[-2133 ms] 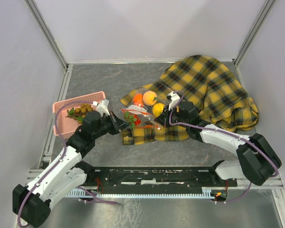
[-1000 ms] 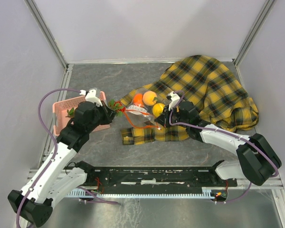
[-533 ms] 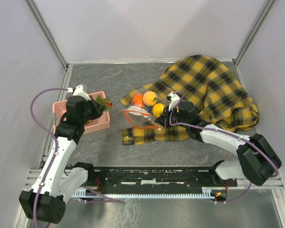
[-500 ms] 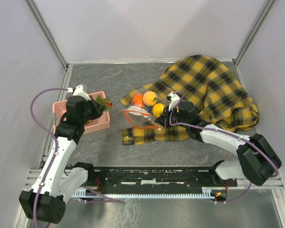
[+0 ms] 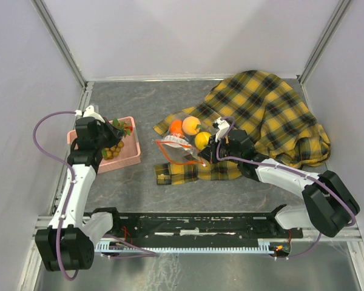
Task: Open the zip-top bag and remove the fake food
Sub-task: Place the fake fruit in the bin.
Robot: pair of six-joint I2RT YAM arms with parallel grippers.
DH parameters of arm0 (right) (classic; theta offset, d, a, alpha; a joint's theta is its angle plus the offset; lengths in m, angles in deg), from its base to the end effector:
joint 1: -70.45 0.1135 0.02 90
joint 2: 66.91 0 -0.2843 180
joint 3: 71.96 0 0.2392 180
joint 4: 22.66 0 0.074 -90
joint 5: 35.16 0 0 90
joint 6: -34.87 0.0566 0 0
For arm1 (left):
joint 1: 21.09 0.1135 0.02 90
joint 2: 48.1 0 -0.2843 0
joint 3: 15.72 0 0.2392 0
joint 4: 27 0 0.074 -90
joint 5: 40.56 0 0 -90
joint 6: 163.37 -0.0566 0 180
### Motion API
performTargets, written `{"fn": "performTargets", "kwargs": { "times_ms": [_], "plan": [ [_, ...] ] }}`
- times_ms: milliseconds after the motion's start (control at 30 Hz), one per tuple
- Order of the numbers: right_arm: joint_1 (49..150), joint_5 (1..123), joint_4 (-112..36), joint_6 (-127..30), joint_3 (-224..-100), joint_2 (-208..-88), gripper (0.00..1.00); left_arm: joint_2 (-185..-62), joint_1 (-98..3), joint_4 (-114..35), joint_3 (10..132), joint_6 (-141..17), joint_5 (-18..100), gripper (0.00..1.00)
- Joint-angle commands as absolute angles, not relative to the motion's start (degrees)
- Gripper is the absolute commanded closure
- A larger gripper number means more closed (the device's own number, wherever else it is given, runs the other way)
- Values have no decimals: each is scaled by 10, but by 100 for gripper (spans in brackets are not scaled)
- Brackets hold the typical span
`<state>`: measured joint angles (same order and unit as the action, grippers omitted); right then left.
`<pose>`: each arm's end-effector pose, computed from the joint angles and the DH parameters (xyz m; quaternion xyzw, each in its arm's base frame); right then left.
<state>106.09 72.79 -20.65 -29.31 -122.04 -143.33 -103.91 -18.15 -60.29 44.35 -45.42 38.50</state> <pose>0.2207 0.1797 0.2310 -0.1553 0.8197 0.3864 0.3934 0.2123 0.0001 0.3036 -0.1818 0.8397 -0.1895 0.4752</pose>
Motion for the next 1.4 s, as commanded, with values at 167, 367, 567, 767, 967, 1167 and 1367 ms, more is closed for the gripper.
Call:
{"fn": "performTargets", "kwargs": {
  "times_ms": [167, 367, 567, 767, 967, 1167, 1367],
  "plan": [
    [1063, 726, -194, -302, -1223, -1422, 98, -1083, -144, -535, 443, -459, 377, 97],
    [1063, 727, -193, -301, -1223, -1424, 98, -1106, -131, -525, 442, -451, 375, 97],
    [1063, 727, -193, -300, -1223, -1424, 98, -1120, -127, -516, 444, -443, 383, 97],
    [1063, 727, -193, -299, -1224, -1424, 98, -1131, -126, -523, 451, -430, 415, 97],
    [1063, 728, -194, -299, -1226, -1426, 98, -1150, -126, -529, 459, -422, 441, 69],
    [1063, 729, -197, -299, -1228, -1427, 98, -1202, -124, -564, 501, -392, 451, 28],
    [1063, 727, -212, -305, -1232, -1417, 98, -1210, -120, -583, 533, -401, 423, 24]
  ]
}}
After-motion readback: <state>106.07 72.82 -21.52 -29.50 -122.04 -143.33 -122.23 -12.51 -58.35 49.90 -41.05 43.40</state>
